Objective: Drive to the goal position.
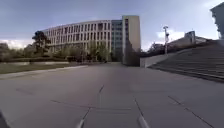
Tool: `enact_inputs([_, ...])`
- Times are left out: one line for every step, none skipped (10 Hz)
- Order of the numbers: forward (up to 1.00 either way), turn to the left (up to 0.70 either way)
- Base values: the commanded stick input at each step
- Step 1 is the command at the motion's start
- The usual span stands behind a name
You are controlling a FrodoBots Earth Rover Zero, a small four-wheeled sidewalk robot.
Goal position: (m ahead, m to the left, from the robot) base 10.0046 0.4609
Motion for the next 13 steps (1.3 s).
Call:
enact_inputs([1.00,0.00])
enact_inputs([1.00,0.00])
enact_inputs([1.00,0.00])
enact_inputs([1.00,0.00])
enact_inputs([1.00,0.00])
enact_inputs([1.00,0.00])
enact_inputs([1.00,0.00])
enact_inputs([1.00,0.00])
enact_inputs([1.00,0.00])
enact_inputs([1.00,0.00])
enact_inputs([1.00,0.00])
enact_inputs([1.00,0.00])
enact_inputs([1.00,0.00])
